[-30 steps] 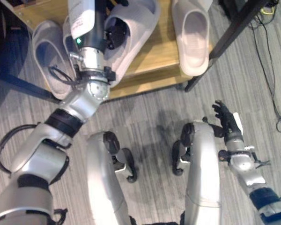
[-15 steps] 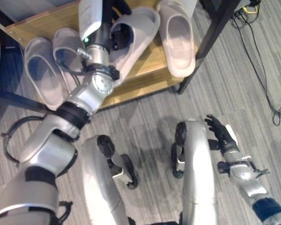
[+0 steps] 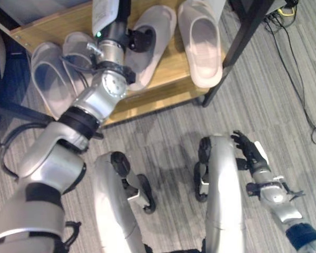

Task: Arrange the slippers neatly on the shoe rack.

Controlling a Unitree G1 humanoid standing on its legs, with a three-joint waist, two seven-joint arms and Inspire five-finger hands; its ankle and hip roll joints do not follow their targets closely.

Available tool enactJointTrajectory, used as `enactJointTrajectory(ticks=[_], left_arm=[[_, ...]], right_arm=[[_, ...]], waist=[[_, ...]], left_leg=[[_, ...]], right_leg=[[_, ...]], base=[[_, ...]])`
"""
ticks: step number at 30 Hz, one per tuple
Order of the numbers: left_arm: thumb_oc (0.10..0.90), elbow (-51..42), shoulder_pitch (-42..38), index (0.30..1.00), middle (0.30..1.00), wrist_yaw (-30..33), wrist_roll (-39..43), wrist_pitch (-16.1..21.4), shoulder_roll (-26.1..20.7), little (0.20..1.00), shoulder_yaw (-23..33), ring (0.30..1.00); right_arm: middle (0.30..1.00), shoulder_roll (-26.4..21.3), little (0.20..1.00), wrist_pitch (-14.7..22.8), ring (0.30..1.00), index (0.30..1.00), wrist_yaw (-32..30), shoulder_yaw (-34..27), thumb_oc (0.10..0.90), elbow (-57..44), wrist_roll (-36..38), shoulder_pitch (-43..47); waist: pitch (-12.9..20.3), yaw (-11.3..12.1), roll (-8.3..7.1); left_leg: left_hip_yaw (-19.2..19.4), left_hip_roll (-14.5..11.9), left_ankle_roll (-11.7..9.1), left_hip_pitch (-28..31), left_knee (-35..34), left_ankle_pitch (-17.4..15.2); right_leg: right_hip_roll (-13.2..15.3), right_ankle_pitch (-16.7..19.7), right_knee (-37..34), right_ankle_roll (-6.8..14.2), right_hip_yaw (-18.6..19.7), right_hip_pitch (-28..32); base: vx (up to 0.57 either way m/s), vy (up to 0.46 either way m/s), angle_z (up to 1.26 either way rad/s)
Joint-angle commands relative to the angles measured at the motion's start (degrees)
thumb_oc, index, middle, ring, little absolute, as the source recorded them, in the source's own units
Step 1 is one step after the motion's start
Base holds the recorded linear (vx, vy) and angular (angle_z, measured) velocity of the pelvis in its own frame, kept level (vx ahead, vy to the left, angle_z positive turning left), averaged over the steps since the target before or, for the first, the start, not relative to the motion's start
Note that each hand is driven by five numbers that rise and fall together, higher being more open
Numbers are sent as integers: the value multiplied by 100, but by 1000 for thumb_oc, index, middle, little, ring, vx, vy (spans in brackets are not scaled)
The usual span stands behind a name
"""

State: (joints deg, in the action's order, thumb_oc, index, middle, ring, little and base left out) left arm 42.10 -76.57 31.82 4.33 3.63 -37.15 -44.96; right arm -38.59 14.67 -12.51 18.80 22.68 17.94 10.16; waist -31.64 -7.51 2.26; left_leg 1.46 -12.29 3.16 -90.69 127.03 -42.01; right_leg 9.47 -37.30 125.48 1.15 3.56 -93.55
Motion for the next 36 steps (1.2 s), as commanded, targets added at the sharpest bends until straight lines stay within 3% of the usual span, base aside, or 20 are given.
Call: enactJointTrajectory(ticks=[1, 9, 14, 22, 36], left_arm=[[800, -469, -624, 900, 900, 135, 32, 372, -446, 900, 403, 900], [800, -1235, 19, 900, 900, 22, 81, 518, -702, 900, 705, 900], [800, -1817, 645, 900, 900, -53, 965, 875, -722, 900, 1159, 900], [800, -2344, 1233, 900, 900, -225, 1770, 1104, -835, 900, 1516, 900], [800, -3058, 2100, 900, 900, -737, 2157, 1099, -1160, 900, 1692, 900]], right_arm=[[900, -133, 900, 347, 900, 900, -50, -183, 800, -804, -323, 144], [900, -150, 900, 360, 900, 900, 2, -291, 800, -792, -319, 18], [900, -80, 900, 267, 900, 900, -22, -319, 800, -831, -400, -55], [900, -82, 900, 157, 900, 900, -45, -376, 800, -846, -497, -149], [900, -60, 900, 47, 900, 900, -17, -486, 800, -831, -637, -241]], waist=[[185, -79, 125], [185, -13, 97], [185, 81, 112], [185, 151, 109], [185, 244, 156]], left_leg=[[-89, 301, -161, 74, 108, -216], [-60, 331, -215, 74, 158, -269], [-69, 361, -235, 74, 182, -309], [-91, 374, -268, 74, 229, -337], [-132, 389, -323, 74, 314, -405]], right_leg=[[587, -712, 255, 257, 122, 359], [617, -734, 330, 231, 159, 359], [677, -767, 361, 209, 168, 359], [705, -785, 415, 186, 195, 359], [722, -796, 497, 161, 240, 359]], base=[[-10, -7, 9], [-3, -2, 2], [-2, 5, 2], [-2, -1, 2], [0, -1, 0]])
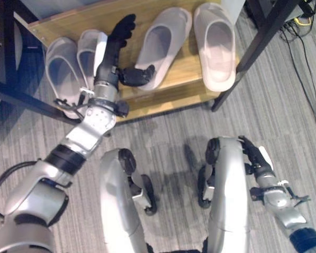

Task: Arrange the slippers neatly on the shoe rack.

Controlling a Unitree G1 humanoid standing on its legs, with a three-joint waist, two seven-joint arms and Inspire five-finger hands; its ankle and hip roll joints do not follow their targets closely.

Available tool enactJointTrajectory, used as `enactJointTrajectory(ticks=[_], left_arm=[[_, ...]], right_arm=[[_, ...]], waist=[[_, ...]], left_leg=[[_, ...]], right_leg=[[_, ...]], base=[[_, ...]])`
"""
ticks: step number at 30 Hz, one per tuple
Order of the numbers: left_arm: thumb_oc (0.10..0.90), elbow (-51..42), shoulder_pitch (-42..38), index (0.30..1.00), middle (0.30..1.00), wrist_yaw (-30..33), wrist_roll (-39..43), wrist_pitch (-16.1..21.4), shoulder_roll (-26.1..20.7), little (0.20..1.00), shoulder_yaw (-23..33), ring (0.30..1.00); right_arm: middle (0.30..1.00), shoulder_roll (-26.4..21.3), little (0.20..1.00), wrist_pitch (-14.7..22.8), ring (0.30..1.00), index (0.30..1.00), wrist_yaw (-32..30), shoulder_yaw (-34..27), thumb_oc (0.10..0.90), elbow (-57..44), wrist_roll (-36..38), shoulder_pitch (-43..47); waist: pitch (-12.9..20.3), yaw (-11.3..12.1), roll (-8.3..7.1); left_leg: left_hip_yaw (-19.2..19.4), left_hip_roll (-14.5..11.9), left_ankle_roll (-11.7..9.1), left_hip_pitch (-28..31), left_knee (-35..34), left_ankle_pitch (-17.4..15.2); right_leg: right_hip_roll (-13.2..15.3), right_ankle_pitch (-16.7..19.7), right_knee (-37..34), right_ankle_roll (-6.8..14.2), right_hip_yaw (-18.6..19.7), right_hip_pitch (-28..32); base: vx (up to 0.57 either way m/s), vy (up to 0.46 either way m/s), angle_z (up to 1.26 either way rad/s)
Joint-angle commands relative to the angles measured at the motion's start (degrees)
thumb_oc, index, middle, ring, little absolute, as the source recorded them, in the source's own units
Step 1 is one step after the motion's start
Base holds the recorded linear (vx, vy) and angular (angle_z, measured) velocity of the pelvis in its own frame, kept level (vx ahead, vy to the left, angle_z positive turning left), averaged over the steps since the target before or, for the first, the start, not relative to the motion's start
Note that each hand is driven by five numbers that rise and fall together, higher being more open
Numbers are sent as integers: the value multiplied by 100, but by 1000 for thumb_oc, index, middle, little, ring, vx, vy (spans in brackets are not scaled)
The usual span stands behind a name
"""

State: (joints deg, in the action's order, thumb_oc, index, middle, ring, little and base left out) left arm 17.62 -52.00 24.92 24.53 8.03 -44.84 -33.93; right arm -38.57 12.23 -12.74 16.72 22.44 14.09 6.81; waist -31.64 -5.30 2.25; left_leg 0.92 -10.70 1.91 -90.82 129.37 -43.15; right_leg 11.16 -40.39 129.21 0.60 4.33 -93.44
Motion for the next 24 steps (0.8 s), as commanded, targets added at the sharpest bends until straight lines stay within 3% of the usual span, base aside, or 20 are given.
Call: enactJointTrajectory(ticks=[1, 14, 24], left_arm=[[800, -701, -262, 900, 900, -93, 159, 653, -390, 900, 619, 900], [800, -1493, 518, 900, 900, -648, 758, 577, -386, 900, 593, 900], [800, -1568, -116, 900, 900, -631, 915, 575, 263, 900, 116, 900]], right_arm=[[900, -75, 900, 278, 900, 900, 4, -277, 800, -807, -266, 93], [900, -80, 900, 200, 900, 900, 38, -365, 800, -843, -292, 17], [900, -81, 900, 202, 900, 900, 33, -178, 800, -789, -300, 132]], waist=[[184, 20, 166], [184, 64, 268], [184, 14, 243]], left_leg=[[-76, 228, -201, 87, 85, -294], [-101, 262, -200, 87, 111, -350], [-53, 261, -202, 87, 116, -359]], right_leg=[[551, -486, 128, 215, 163, 349], [564, -537, 137, 206, 147, 349], [581, -533, 137, 194, 177, 349]], base=[[0, 0, 0], [0, 0, 0], [0, 0, 0]])
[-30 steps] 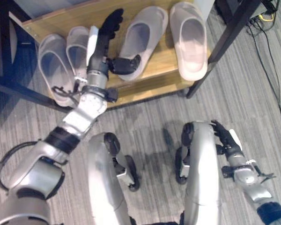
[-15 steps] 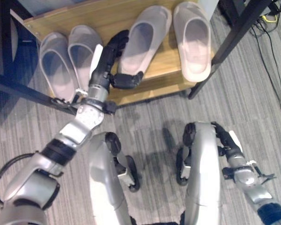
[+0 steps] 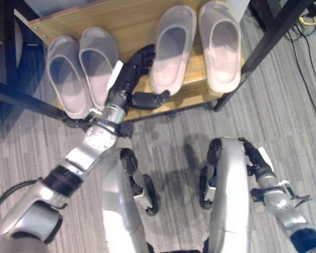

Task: Arrange the slippers neatly on the shoe rack.

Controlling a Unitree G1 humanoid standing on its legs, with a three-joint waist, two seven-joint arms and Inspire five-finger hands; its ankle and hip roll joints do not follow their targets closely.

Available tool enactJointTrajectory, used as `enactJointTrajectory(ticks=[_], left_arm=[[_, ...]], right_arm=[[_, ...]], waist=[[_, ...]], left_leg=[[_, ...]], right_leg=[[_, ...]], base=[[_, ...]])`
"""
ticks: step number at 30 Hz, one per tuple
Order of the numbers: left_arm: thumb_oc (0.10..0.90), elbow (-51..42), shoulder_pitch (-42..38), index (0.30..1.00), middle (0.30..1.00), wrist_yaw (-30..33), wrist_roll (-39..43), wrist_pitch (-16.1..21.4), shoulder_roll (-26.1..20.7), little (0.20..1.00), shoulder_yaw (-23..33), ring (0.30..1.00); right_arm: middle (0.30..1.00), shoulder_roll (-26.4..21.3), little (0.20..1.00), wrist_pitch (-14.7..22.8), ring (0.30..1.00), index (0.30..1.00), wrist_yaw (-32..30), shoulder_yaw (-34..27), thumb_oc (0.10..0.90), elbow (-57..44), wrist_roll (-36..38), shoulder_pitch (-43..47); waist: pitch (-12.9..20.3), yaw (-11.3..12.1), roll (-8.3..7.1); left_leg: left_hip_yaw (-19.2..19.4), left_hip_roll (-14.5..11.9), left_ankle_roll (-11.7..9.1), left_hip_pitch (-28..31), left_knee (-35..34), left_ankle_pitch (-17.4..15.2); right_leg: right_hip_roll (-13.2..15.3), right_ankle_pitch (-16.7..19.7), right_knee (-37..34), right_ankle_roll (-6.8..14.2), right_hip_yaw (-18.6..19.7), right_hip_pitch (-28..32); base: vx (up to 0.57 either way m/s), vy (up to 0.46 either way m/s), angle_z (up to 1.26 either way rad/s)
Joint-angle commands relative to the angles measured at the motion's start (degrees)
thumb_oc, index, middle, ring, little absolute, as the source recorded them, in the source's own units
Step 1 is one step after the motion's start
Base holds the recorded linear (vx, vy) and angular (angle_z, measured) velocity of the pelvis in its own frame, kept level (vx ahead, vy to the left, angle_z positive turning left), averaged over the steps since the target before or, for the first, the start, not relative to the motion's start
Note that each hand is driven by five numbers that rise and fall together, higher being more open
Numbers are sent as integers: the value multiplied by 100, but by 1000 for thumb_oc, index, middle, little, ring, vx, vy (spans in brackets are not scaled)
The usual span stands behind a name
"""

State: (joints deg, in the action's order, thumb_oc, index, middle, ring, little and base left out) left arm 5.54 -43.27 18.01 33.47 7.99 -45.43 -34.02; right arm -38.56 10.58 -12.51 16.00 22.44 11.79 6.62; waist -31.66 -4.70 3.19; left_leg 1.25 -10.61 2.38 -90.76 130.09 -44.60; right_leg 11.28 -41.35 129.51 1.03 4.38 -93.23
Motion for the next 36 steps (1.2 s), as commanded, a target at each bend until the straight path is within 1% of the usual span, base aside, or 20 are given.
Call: enactJointTrajectory(ticks=[1, 3, 4, 6, 12, 16, 18, 20, 23, 24, 25, 26, 29, 31, 33, 36], left_arm=[[800, -341, -1068, 900, 900, 80, 51, 588, 395, 900, 79, 900], [800, -201, -1238, 900, 900, 121, 145, 594, 671, 900, -37, 900], [800, -188, -1250, 900, 900, 120, 147, 597, 680, 900, -45, 900], [800, -41, -1411, 900, 900, 162, 159, 584, 860, 900, -143, 900], [800, 130, -1624, 900, 900, 189, 209, 600, 1016, 900, -256, 900], [800, 160, -1715, 900, 900, 186, 143, 582, 953, 900, -295, 900], [800, 163, -1736, 900, 900, 200, -12, 582, 760, 900, -249, 900], [800, 143, -1751, 900, 900, 203, -62, 586, 674, 900, -241, 900], [800, -11, -1769, 900, 900, 262, -332, 646, 279, 900, -126, 900], [800, -202, -1715, 900, 900, 339, -498, 705, 26, 900, 1, 900], [800, -221, -1699, 900, 900, 346, -505, 699, 17, 900, 10, 900], [800, -349, -1682, 900, 900, 399, -590, 740, -128, 900, 100, 900], [800, -891, -1409, 900, 900, 515, -735, 828, -439, 900, 409, 900], [800, -1237, -1216, 900, 900, 528, -749, 894, -551, 900, 587, 900], [800, -1722, -786, 900, 900, 457, -733, 976, -660, 900, 800, 900], [800, -2081, -362, 900, 900, 313, -1029, 914, -770, 900, 1126, 900]], right_arm=[[900, -83, 900, 361, 900, 900, -9, -88, 800, -817, -80, 166], [900, -93, 900, 339, 900, 900, -34, -21, 800, -839, -91, 198], [900, -94, 900, 340, 900, 900, -36, -25, 800, -836, -92, 198], [900, -104, 900, 327, 900, 900, -48, 40, 800, -844, -92, 249], [900, -104, 900, 320, 900, 900, -72, 101, 800, -815, -110, 269], [900, -96, 900, 327, 900, 900, -78, 130, 800, -761, -111, 272], [900, -104, 900, 344, 900, 900, -66, 98, 800, -766, -116, 250], [900, -108, 900, 350, 900, 900, -60, 85, 800, -765, -116, 244], [900, -111, 900, 376, 900, 900, -37, 37, 800, -748, -159, 191], [900, -110, 900, 407, 900, 900, -36, -12, 800, -749, -202, 143], [900, -108, 900, 407, 900, 900, -35, -8, 800, -751, -205, 143], [900, -101, 900, 423, 900, 900, -35, -36, 800, -752, -221, 103], [900, -89, 900, 453, 900, 900, -50, -97, 800, -795, -274, 23], [900, -98, 900, 460, 900, 900, -59, -148, 800, -797, -291, -5], [900, -105, 900, 477, 900, 900, -81, -226, 800, -774, -323, -27], [900, -79, 900, 491, 900, 900, -89, -283, 800, -729, -409, 116]], waist=[[187, -50, 145], [187, -73, 134], [187, -70, 136], [187, -86, 132], [187, -93, 134], [187, -88, 129], [187, -78, 139], [187, -72, 146], [187, -37, 167], [187, -13, 183], [187, -17, 180], [187, 5, 187], [187, 44, 198], [187, 68, 197], [187, 137, 212], [187, 215, 118]], left_leg=[[-84, 248, -250, 81, 46, -215], [-76, 254, -255, 81, 56, -201], [-75, 255, -255, 81, 54, -200], [-76, 248, -257, 81, 57, -190], [-74, 250, -252, 81, 44, -173], [-66, 262, -245, 81, 41, -161], [-67, 257, -261, 81, 51, -156], [-73, 259, -262, 81, 48, -155], [-79, 269, -264, 81, 62, -153], [-91, 280, -266, 81, 73, -151], [-93, 279, -267, 81, 73, -152], [-95, 282, -268, 81, 78, -152], [-100, 299, -281, 81, 92, -157], [-100, 306, -286, 81, 87, -160], [-90, 303, -317, 81, 32, -145], [-6, 282, -333, 81, -159, -126]], right_leg=[[571, -434, 108, 149, 174, 327], [583, -426, 114, 156, 176, 327], [584, -426, 113, 157, 176, 327], [588, -417, 105, 159, 173, 327], [589, -403, 87, 163, 158, 327], [581, -392, 86, 158, 165, 327], [573, -383, 90, 162, 174, 327], [572, -377, 90, 166, 173, 327], [566, -351, 106, 163, 179, 327], [566, -341, 117, 163, 184, 327], [565, -340, 117, 163, 182, 327], [566, -334, 118, 160, 180, 327], [566, -334, 126, 153, 180, 327], [569, -331, 140, 156, 183, 327], [579, -294, 124, 161, 185, 327], [560, -142, -54, 118, 196, 327]], base=[[0, 0, 0], [0, 0, 0], [0, 0, 0], [0, 0, 0], [0, 0, 0], [0, 0, 0], [0, 0, 0], [0, 0, 0], [0, 0, 0], [0, 0, 0], [0, 0, 0], [0, 0, 0], [0, 0, 0], [-7, -6, 5], [11, -12, 8], [47, -44, 6]])
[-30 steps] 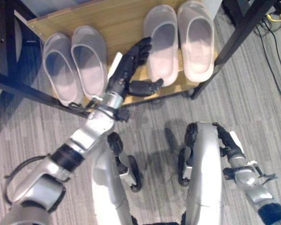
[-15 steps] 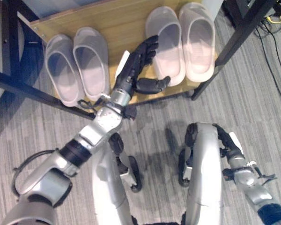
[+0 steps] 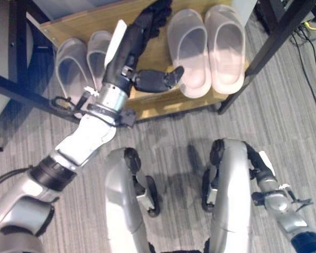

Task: Arrange the slippers neatly on the shoe rack.

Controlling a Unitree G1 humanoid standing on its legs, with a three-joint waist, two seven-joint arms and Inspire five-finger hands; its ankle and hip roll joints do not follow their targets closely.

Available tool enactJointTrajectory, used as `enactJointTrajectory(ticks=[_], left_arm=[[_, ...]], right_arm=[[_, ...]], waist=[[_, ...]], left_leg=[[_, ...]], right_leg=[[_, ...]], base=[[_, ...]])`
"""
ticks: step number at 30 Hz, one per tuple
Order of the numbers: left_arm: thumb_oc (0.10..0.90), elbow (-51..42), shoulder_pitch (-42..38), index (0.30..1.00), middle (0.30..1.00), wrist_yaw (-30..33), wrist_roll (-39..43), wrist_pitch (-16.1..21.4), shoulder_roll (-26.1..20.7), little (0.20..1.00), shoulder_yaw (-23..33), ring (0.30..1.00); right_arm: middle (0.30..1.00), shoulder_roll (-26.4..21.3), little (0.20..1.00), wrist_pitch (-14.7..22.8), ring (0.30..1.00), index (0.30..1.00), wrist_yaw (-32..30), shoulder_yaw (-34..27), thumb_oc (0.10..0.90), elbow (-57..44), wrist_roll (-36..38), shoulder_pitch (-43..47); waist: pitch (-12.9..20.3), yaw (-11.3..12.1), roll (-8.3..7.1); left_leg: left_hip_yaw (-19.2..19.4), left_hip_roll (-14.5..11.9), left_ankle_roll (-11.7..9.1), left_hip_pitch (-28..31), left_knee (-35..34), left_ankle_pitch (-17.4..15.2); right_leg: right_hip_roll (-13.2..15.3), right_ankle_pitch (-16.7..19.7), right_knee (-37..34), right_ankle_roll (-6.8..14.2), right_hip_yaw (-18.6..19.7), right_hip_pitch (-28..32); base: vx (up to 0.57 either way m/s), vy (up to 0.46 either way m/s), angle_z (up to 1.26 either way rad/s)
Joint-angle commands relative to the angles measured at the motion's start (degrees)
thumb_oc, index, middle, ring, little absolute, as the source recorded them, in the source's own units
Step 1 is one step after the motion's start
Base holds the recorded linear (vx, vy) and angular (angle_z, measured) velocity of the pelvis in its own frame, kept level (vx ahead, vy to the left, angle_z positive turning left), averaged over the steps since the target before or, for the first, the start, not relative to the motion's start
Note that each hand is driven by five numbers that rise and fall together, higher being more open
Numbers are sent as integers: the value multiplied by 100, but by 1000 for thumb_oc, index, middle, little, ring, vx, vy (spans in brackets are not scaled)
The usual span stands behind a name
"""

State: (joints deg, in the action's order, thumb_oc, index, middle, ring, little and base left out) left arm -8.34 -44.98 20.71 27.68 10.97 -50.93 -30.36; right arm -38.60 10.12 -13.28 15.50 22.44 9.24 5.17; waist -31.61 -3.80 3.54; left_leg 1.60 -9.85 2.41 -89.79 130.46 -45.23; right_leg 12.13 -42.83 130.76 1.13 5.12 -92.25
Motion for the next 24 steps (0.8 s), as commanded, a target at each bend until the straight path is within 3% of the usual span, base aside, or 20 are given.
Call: enactJointTrajectory(ticks=[1, 5, 6, 9, 11, 13, 16, 17, 20, 22, 23, 24], left_arm=[[800, -724, -147, 900, 900, 41, -461, 607, -223, 900, 803, 900], [800, -864, 646, 900, 900, -381, -490, 507, -120, 900, 1389, 900], [800, -828, 936, 900, 900, -562, -430, 450, 108, 900, 1565, 900], [800, -747, 1339, 900, 900, -766, -469, 382, 408, 900, 1738, 900], [800, -395, 2010, 900, 900, -1006, -604, 282, 893, 900, 1740, 900], [800, -265, 2202, 900, 900, -1057, -619, 276, 1070, 900, 1740, 900], [800, 328, 2620, 900, 900, -1211, -737, 223, 1556, 900, 1596, 900], [800, 683, 2885, 900, 900, -1332, -902, 196, 1755, 900, 1489, 900], [800, 1054, 3199, 900, 900, -1387, -1043, 171, 2000, 900, 1425, 900], [800, 1507, 3426, 900, 900, -1453, -1141, 187, 2175, 900, 1323, 900], [800, 1841, 3660, 900, 900, -1556, -1056, 130, 2346, 900, 1261, 900], [800, 1980, 3756, 900, 900, -1616, -1229, 117, 2338, 900, 1217, 900]], right_arm=[[900, -83, 900, 540, 900, 900, -11, -219, 800, -724, -155, 273], [900, -17, 900, 547, 900, 900, -52, -436, 800, -592, -170, 702], [900, 27, 900, 546, 900, 900, -47, -493, 800, -551, -181, 956], [900, 52, 900, 538, 900, 900, -50, -564, 800, -527, -187, 1123], [900, 72, 900, 551, 900, 900, -17, -560, 800, -535, -195, 1166], [900, 84, 900, 558, 900, 900, -10, -556, 800, -567, -209, 1143], [900, 187, 900, 591, 900, 900, 55, -529, 800, -621, -232, 1059], [900, 291, 900, 611, 900, 900, 110, -490, 800, -607, -253, 953], [900, 409, 900, 624, 900, 900, 181, -413, 800, -608, -342, 810], [900, 533, 900, 649, 900, 900, 227, -319, 800, -491, -379, 712], [900, 639, 900, 621, 900, 900, 279, -264, 800, -438, -391, 591], [900, 691, 900, 617, 900, 900, 347, -216, 800, -349, -392, 522]], waist=[[181, 112, 85], [181, 330, -114], [181, 384, -92], [272, 362, 34], [475, 342, 29], [518, 330, 1], [656, 302, -94], [723, 281, -123], [780, 265, -193], [843, 260, -239], [899, 282, -278], [966, 292, -296]], left_leg=[[-39, 205, -335, -17, -212, -46], [105, 277, -439, -17, -1571, 319], [36, 354, -476, -17, -2194, 633], [-113, 435, -486, -12, -2752, 1032], [-184, 407, -499, 577, -3785, 1409], [-183, 425, -503, 790, -4142, 1534], [-207, 492, -489, 1391, -5124, 1861], [-219, 543, -472, 1890, -5892, 2109], [-253, 600, -486, 2405, -6623, 2380], [-304, 638, -489, 3006, -7470, 2707], [-368, 607, -475, 3587, -8417, 3242], [-379, 630, -498, 3880, -8805, 3376]], right_leg=[[475, 22, -197, 105, 118, 229], [375, 491, -1456, 148, -20, 230], [337, 692, -2055, 159, -218, 293], [413, 909, -2705, 135, -577, 446], [480, 1174, -3736, 102, -920, 1014], [468, 1292, -4086, 88, -1017, 1226], [390, 1608, -5100, 58, -1254, 1853], [309, 1886, -5863, 63, -1388, 2358], [189, 2197, -6667, 60, -1490, 2897], [95, 2527, -7473, 107, -1618, 3473], [29, 2966, -8364, 110, -1832, 4040], [-30, 3076, -8603, 170, -1908, 4278]], base=[[9, -34, 8], [-121, -39, 1], [-208, 2, -6], [-174, 35, -1], [-189, 22, 4], [-128, -26, 8], [-153, -64, 16], [-127, -60, 12], [-83, -64, 10], [-99, -73, 14], [-93, -69, 19], [-40, -92, 21]])
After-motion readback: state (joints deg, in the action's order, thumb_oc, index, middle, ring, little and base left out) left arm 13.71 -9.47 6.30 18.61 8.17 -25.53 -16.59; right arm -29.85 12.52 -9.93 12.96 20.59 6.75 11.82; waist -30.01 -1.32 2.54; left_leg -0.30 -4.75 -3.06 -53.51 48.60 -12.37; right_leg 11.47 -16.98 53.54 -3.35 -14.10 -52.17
